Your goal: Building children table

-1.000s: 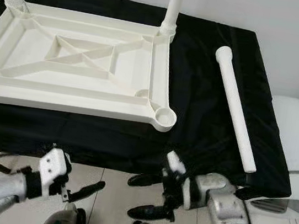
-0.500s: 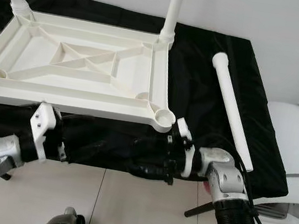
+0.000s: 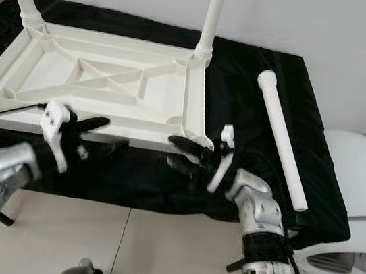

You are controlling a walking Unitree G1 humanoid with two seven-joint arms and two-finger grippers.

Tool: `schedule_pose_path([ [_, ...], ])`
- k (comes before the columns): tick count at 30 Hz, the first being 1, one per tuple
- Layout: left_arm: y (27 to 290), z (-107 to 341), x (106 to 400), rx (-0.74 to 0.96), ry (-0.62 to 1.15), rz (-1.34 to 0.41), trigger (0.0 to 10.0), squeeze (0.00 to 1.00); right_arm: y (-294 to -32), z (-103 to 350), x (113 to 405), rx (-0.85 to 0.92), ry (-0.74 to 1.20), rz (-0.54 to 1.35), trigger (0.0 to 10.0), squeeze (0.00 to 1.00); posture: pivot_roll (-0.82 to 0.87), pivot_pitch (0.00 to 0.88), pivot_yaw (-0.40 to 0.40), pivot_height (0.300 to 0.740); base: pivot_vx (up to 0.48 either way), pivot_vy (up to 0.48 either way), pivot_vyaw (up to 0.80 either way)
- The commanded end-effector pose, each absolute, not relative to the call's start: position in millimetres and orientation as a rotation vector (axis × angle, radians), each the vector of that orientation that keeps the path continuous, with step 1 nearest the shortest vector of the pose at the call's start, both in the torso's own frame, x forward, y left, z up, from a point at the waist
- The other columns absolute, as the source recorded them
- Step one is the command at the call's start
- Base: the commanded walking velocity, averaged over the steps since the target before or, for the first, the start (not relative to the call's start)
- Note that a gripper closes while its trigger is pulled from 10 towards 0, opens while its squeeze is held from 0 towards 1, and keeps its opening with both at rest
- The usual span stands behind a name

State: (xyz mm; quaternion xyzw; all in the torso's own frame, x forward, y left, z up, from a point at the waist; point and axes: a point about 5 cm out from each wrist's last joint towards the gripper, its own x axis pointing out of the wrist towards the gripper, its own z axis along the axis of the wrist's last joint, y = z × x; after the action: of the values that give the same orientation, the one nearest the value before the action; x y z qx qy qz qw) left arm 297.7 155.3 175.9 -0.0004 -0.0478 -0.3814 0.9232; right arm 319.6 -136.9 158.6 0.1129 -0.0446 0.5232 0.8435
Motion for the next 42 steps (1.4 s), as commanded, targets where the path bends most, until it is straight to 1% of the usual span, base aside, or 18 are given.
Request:
schedule_pose_path([
  [1,159,172,305,0.016,-0.089,-0.724,10.0,0.00,-140,162,328,0.239,-0.139,0.999,10.0,0.00,0.05,0.042,-0.006,0.740,0.000,0.000,0.00],
  [2,159,172,305,0.016,-0.089,-0.724,10.0,0.00,-140,162,328,0.239,-0.139,0.999,10.0,0.00,0.05,0.042,-0.006,0.740,0.000,0.000,0.00],
  [4,161,178,324,-0.009,-0.109,-0.623,10.0,0.00,-138,172,341,0.245,-0.205,0.860,10.0,0.00,0.03,0.017,-0.007,0.740,0.000,0.000,0.00],
  [7,161,182,333,-0.020,-0.134,-0.565,10.0,0.00,-137,177,347,0.242,-0.235,0.777,10.0,0.00,0.02,0.009,-0.010,0.740,0.000,0.000,0.00],
  [8,159,183,340,-0.050,-0.137,-0.518,10.0,0.00,-138,181,352,0.234,-0.251,0.692,10.0,0.00,0.02,0.001,-0.011,0.740,0.000,0.000,0.00],
  [9,159,183,340,-0.050,-0.137,-0.518,10.0,0.00,-138,181,352,0.234,-0.251,0.692,10.0,0.00,0.02,0.001,-0.011,0.740,0.000,0.000,0.00],
  [10,157,183,345,-0.043,-0.145,-0.476,10.0,0.00,-140,183,356,0.228,-0.259,0.614,10.0,0.00,0.02,0.002,-0.010,0.740,0.000,0.000,0.00],
  [12,157,183,345,-0.043,-0.145,-0.476,10.0,0.00,-140,183,356,0.228,-0.259,0.614,10.0,0.00,0.02,0.002,-0.010,0.740,0.000,0.000,0.00],
  [15,155,180,352,-0.068,-0.116,-0.382,10.0,0.00,-147,184,364,0.190,-0.254,0.459,10.0,0.00,0.02,0.000,-0.022,0.740,0.000,0.000,0.00],
  [16,155,180,352,-0.068,-0.116,-0.382,10.0,0.00,-147,184,364,0.190,-0.254,0.459,10.0,0.00,0.02,0.000,-0.022,0.740,0.000,0.000,0.00],
  [20,160,181,361,0.031,-0.137,-0.224,10.0,0.00,-158,186,372,0.147,-0.272,0.225,10.0,0.00,0.01,0.000,-0.038,0.740,0.000,0.000,0.00],
  [23,163,185,365,0.076,-0.158,-0.164,10.0,0.00,-160,186,374,0.113,-0.275,0.154,10.0,0.00,0.00,0.000,-0.040,0.740,0.000,0.000,0.00],
  [27,165,190,369,0.098,-0.189,-0.101,10.0,0.00,-159,185,372,0.004,-0.294,0.116,10.0,0.00,0.00,0.000,-0.034,0.740,0.000,0.000,0.00],
  [29,165,190,370,0.092,-0.192,-0.093,10.0,0.00,-159,184,372,0.006,-0.297,0.105,10.0,0.00,0.00,0.000,-0.032,0.740,0.000,0.000,0.00],
  [32,164,183,368,0.010,-0.167,-0.080,10.0,0.00,-155,177,367,-0.012,-0.310,0.095,10.0,0.00,0.01,0.000,-0.020,0.740,0.000,0.000,0.00],
  [36,159,171,363,0.002,-0.153,-0.072,10.0,0.00,-152,167,363,-0.005,-0.304,0.081,10.0,0.00,0.01,0.000,-0.019,0.740,0.000,0.000,0.00],
  [41,152,157,356,0.047,-0.136,-0.096,10.0,0.00,-155,157,359,-0.042,-0.289,0.048,10.0,0.00,0.02,0.000,-0.025,0.740,0.000,0.000,0.00],
  [42,151,154,350,0.140,-0.149,-0.135,10.0,0.00,-168,154,358,-0.070,-0.276,-0.001,10.0,0.00,0.02,0.000,-0.031,0.740,0.000,0.000,0.00],
])
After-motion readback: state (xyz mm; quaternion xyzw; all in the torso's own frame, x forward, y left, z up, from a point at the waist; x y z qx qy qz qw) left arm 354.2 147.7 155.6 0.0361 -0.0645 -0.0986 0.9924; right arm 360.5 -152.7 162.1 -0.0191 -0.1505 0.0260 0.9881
